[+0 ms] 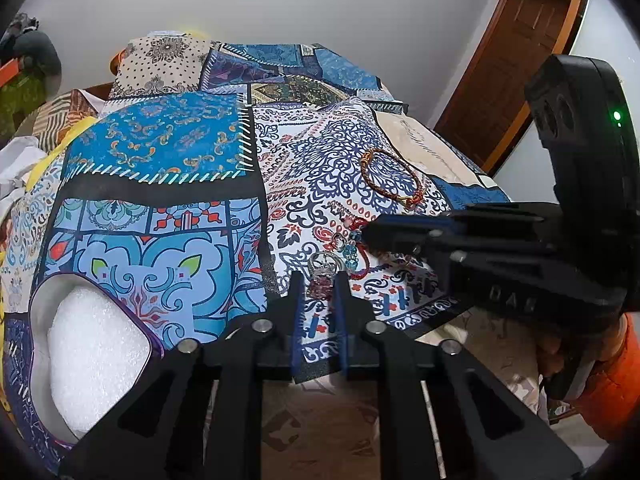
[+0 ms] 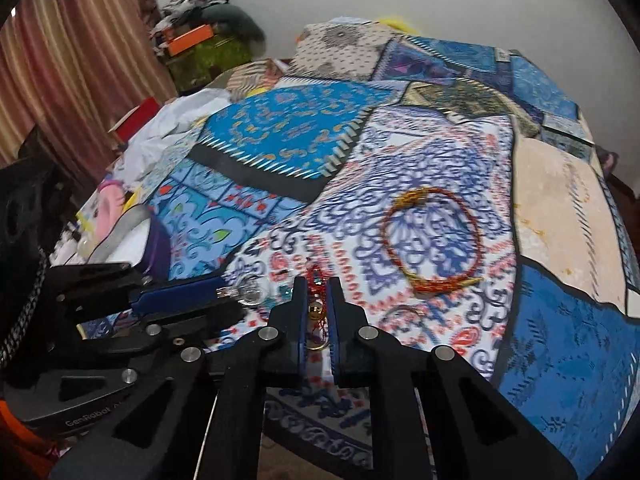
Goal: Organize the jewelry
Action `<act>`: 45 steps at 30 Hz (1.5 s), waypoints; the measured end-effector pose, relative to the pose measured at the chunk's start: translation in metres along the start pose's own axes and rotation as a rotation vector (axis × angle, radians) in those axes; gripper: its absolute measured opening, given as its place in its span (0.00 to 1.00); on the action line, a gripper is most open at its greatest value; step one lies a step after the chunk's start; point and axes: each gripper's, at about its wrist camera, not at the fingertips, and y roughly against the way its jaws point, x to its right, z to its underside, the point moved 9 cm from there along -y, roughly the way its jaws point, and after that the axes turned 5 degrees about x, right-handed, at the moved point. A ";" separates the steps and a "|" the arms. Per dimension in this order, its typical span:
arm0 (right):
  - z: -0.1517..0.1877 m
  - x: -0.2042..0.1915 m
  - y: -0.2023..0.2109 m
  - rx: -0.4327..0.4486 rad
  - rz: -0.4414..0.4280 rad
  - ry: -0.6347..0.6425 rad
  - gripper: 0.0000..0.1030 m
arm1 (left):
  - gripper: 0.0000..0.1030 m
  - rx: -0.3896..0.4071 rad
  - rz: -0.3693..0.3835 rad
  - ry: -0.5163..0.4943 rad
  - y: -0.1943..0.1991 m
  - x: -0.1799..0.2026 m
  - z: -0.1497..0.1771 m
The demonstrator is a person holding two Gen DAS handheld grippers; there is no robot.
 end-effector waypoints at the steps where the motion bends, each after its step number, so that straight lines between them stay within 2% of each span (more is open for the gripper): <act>1: 0.000 0.004 0.003 0.008 0.010 -0.016 0.08 | 0.12 0.002 -0.001 -0.002 0.000 0.000 0.000; 6: 0.002 0.020 0.011 0.023 0.043 -0.058 0.07 | 0.11 0.000 -0.003 -0.010 0.002 0.002 -0.001; 12: 0.009 0.036 0.024 0.030 0.078 -0.088 0.07 | 0.11 -0.009 0.043 -0.041 0.011 0.017 0.002; 16: 0.012 0.042 0.030 0.034 0.086 -0.102 0.07 | 0.11 -0.010 0.024 -0.099 0.016 0.026 0.006; 19: 0.010 0.042 0.036 0.050 0.087 -0.107 0.08 | 0.11 -0.012 0.015 -0.101 0.019 0.024 0.007; 25: 0.002 0.035 0.046 0.067 0.041 -0.121 0.11 | 0.11 -0.018 0.024 -0.063 0.021 0.015 0.007; 29: -0.004 0.025 0.043 0.077 0.042 -0.090 0.29 | 0.11 -0.015 0.028 -0.062 0.023 0.016 0.007; 45: 0.004 -0.027 0.027 0.021 -0.094 0.000 0.30 | 0.11 -0.015 0.042 -0.098 0.038 0.012 0.015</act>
